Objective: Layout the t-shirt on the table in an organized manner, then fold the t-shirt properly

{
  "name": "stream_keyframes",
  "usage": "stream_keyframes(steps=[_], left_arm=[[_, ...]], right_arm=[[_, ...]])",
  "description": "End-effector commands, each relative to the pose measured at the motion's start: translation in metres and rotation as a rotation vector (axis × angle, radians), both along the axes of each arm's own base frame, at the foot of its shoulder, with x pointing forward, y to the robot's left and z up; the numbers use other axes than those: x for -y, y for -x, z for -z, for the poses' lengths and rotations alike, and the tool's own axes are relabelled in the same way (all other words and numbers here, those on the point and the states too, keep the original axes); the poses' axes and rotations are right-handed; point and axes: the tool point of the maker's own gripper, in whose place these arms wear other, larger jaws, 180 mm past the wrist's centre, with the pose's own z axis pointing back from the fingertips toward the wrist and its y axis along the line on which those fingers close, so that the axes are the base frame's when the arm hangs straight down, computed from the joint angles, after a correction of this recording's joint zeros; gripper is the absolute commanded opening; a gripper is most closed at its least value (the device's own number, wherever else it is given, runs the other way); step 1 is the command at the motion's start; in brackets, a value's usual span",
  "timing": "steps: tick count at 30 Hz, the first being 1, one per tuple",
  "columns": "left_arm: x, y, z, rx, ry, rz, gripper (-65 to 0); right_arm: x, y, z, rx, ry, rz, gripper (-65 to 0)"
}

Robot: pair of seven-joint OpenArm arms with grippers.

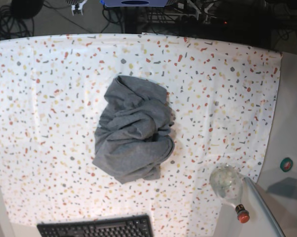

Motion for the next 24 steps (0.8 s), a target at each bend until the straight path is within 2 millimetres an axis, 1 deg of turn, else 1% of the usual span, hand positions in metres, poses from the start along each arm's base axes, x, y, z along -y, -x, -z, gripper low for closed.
stream_keyframes(steps=[1,19,23,24], left_arm=[[-0.003,0.0051,-0.0007,-0.006,-0.008,0.002,-65.0],[-0.003,0.0051,-0.0007,-0.006,-0.008,0.002,-65.0],[-0.003,0.0051,-0.0007,-0.006,-0.008,0.002,-65.0],[-0.003,0.0051,-0.0007,-0.006,-0.008,0.002,-65.0]], right_arm=[[0.0052,0.003,-0.0004,-0.004,0.013,-0.007,-65.0],[0.0053,0.0023,-0.0005,0.002,0.014,-0.005,-65.0],[0.0065,0.0018,-0.0004,0.005,0.016,-0.003,-65.0],[0.0117,0.0007,-0.0005,0.007,0.024,-0.003,-65.0]])
